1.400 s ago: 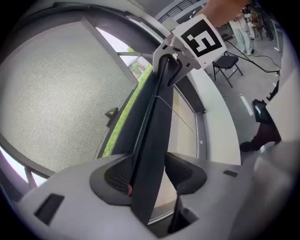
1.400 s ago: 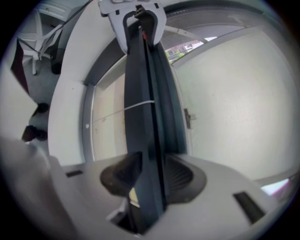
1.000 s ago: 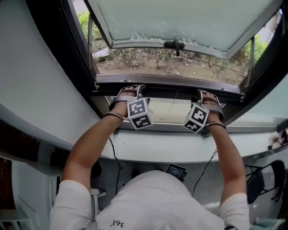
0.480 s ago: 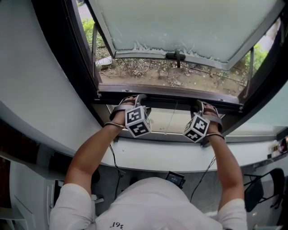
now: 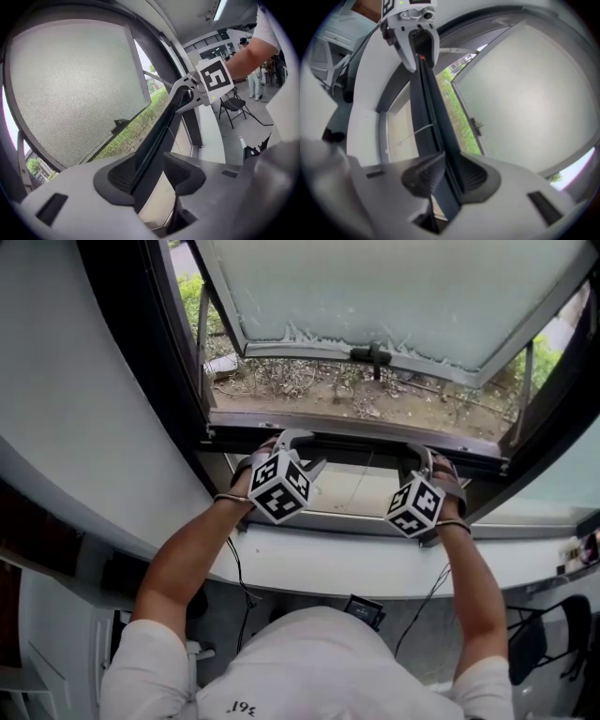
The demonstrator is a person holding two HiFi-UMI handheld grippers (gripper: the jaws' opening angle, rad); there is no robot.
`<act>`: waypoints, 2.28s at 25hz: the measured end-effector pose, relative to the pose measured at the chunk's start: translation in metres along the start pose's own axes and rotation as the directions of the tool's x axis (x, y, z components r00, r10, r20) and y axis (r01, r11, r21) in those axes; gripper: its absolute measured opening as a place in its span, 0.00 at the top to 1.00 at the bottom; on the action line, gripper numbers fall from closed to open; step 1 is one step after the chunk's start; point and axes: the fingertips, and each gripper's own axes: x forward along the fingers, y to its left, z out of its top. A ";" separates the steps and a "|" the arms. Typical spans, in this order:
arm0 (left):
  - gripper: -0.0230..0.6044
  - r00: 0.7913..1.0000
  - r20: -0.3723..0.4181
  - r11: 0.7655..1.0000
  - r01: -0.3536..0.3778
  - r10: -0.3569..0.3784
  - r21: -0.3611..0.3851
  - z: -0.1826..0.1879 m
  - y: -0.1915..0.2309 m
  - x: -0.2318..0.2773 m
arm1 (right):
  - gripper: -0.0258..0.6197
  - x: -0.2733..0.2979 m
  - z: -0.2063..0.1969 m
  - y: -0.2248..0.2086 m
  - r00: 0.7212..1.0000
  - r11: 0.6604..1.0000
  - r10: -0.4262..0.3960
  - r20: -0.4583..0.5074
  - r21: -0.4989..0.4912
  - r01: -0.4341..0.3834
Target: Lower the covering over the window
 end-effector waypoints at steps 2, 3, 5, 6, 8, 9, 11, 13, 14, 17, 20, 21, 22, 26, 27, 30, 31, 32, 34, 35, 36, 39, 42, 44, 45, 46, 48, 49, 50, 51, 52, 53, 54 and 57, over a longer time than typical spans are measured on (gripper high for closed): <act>0.67 0.999 0.034 0.999 -0.013 0.014 -0.033 0.004 0.000 -0.004 | 0.79 -0.005 0.004 -0.007 0.999 0.999 -0.024 0.021 0.038 0.024; 0.68 0.998 0.053 0.998 -0.020 0.023 -0.056 0.007 0.001 -0.006 | 0.80 -0.007 0.006 -0.011 0.999 0.998 -0.035 0.029 0.061 0.033; 0.70 0.995 0.098 0.992 -0.023 0.036 -0.127 0.012 0.002 -0.011 | 0.81 -0.012 0.007 -0.017 0.998 0.992 -0.053 0.042 0.114 0.048; 0.72 0.992 0.122 0.985 -0.020 0.041 -0.171 0.015 0.002 -0.014 | 0.82 -0.015 0.008 -0.019 0.997 0.988 -0.060 0.048 0.146 0.052; 0.74 0.984 0.169 0.969 -0.010 0.054 -0.248 0.021 0.002 -0.020 | 0.83 -0.020 0.010 -0.022 0.996 0.976 -0.066 0.063 0.214 0.051; 0.75 0.980 0.187 0.961 -0.007 0.061 -0.276 0.024 0.002 -0.023 | 0.83 -0.022 0.011 -0.023 0.995 0.969 -0.065 0.073 0.244 0.046; 0.77 0.976 0.206 0.949 -0.005 0.073 -0.316 0.028 0.001 -0.027 | 0.83 -0.025 0.014 -0.023 0.994 0.959 -0.061 0.092 0.283 0.032; 0.78 0.973 0.214 0.940 -0.006 0.084 -0.342 0.031 -0.001 -0.030 | 0.84 -0.030 0.017 -0.024 0.992 0.954 -0.061 0.109 0.300 0.026; 0.79 0.972 0.218 0.935 -0.007 0.090 -0.354 0.032 -0.002 -0.031 | 0.84 -0.032 0.019 -0.025 0.991 0.951 -0.063 0.117 0.307 0.025; 0.80 0.967 0.231 0.917 -0.011 0.112 -0.399 0.037 -0.004 -0.037 | 0.84 -0.041 0.024 -0.028 0.986 0.938 -0.071 0.148 0.348 0.015; 0.80 0.959 0.246 0.891 -0.015 0.142 -0.455 0.041 -0.007 -0.043 | 0.84 -0.050 0.026 -0.028 0.982 0.910 -0.064 0.177 0.414 -0.016; 0.80 0.956 0.251 0.882 -0.015 0.150 -0.471 0.043 -0.009 -0.045 | 0.85 -0.053 0.026 -0.027 0.981 0.898 -0.059 0.186 0.438 -0.029; 0.80 0.954 0.255 0.874 -0.015 0.158 -0.486 0.044 -0.012 -0.047 | 0.85 -0.056 0.025 -0.027 0.979 0.887 -0.054 0.197 0.460 -0.043; 0.80 0.946 0.272 0.848 -0.008 0.178 -0.529 0.053 -0.026 -0.055 | 0.85 -0.070 0.025 -0.027 0.969 0.845 -0.048 0.243 0.527 -0.091; 0.80 0.945 0.274 0.846 -0.007 0.180 -0.533 0.055 -0.030 -0.057 | 0.85 -0.072 0.025 -0.027 0.966 0.836 -0.049 0.252 0.540 -0.099; 0.80 0.940 0.283 0.840 -0.009 0.193 -0.542 0.061 -0.040 -0.061 | 0.86 -0.079 0.021 -0.028 0.960 0.818 -0.056 0.273 0.564 -0.112; 0.80 0.937 0.286 0.834 -0.008 0.199 -0.552 0.062 -0.043 -0.063 | 0.86 -0.081 0.021 -0.028 0.958 0.812 -0.057 0.280 0.572 -0.119; 0.80 0.935 0.288 0.824 -0.007 0.206 -0.567 0.062 -0.046 -0.066 | 0.86 -0.083 0.020 -0.027 0.956 0.804 -0.055 0.288 0.581 -0.128; 0.80 0.930 0.292 0.797 -0.002 0.224 -0.603 0.063 -0.052 -0.071 | 0.86 -0.086 0.018 -0.024 0.950 0.781 -0.048 0.308 0.605 -0.157; 0.80 0.927 0.293 0.784 -0.001 0.233 -0.621 0.063 -0.056 -0.074 | 0.86 -0.087 0.017 -0.022 0.947 0.767 -0.044 0.319 0.617 -0.173; 0.80 0.925 0.293 0.772 0.000 0.242 -0.636 0.062 -0.060 -0.076 | 0.86 -0.089 0.016 -0.021 0.943 0.755 -0.041 0.330 0.629 -0.187; 0.81 0.923 0.285 0.747 -0.005 0.259 -0.664 0.059 -0.075 -0.080 | 0.87 -0.093 0.012 -0.016 0.933 0.729 -0.036 0.359 0.648 -0.221; 0.82 0.927 0.270 0.735 -0.009 0.261 -0.678 0.053 -0.089 -0.084 | 0.87 -0.096 0.014 -0.006 0.923 0.719 -0.021 0.385 0.647 -0.254; 0.82 0.930 0.262 0.730 -0.011 0.260 -0.684 0.047 -0.095 -0.087 | 0.87 -0.097 0.017 0.000 0.918 0.717 -0.012 0.396 0.643 -0.268; 0.83 0.931 0.258 0.728 -0.013 0.259 -0.685 0.044 -0.097 -0.088 | 0.87 -0.098 0.019 0.004 0.917 0.716 -0.008 0.399 0.642 -0.274; 0.83 0.931 0.256 0.727 -0.013 0.259 -0.687 0.042 -0.098 -0.091 | 0.87 -0.098 0.021 0.008 0.916 0.716 -0.003 0.401 0.640 -0.278; 0.83 0.932 0.258 0.726 -0.008 0.255 -0.688 0.038 -0.102 -0.096 | 0.87 -0.101 0.024 0.015 0.917 0.714 0.005 0.400 0.640 -0.283; 0.83 0.932 0.261 0.726 -0.002 0.250 -0.688 0.038 -0.104 -0.099 | 0.87 -0.104 0.024 0.018 0.918 0.713 0.007 0.397 0.642 -0.283; 0.83 0.932 0.266 0.727 0.005 0.244 -0.687 0.037 -0.106 -0.102 | 0.87 -0.107 0.025 0.021 0.920 0.711 0.006 0.392 0.645 -0.280; 0.84 0.933 0.271 0.729 0.015 0.236 -0.684 0.037 -0.108 -0.105 | 0.88 -0.109 0.026 0.024 0.922 0.709 0.005 0.386 0.650 -0.276; 0.84 0.935 0.275 0.732 0.026 0.223 -0.681 0.036 -0.110 -0.107 | 0.88 -0.111 0.027 0.026 0.925 0.704 0.002 0.379 0.656 -0.271; 0.84 0.938 0.279 0.736 0.039 0.206 -0.676 0.034 -0.113 -0.110 | 0.88 -0.114 0.028 0.029 0.929 0.698 0.000 0.371 0.665 -0.265; 0.84 0.941 0.282 0.740 0.052 0.189 -0.670 0.032 -0.116 -0.114 | 0.88 -0.116 0.030 0.032 0.932 0.691 -0.003 0.363 0.674 -0.261; 0.84 0.947 0.286 0.747 0.084 0.146 -0.659 0.024 -0.125 -0.125 | 0.88 -0.125 0.036 0.043 0.940 0.677 -0.004 0.340 0.693 -0.248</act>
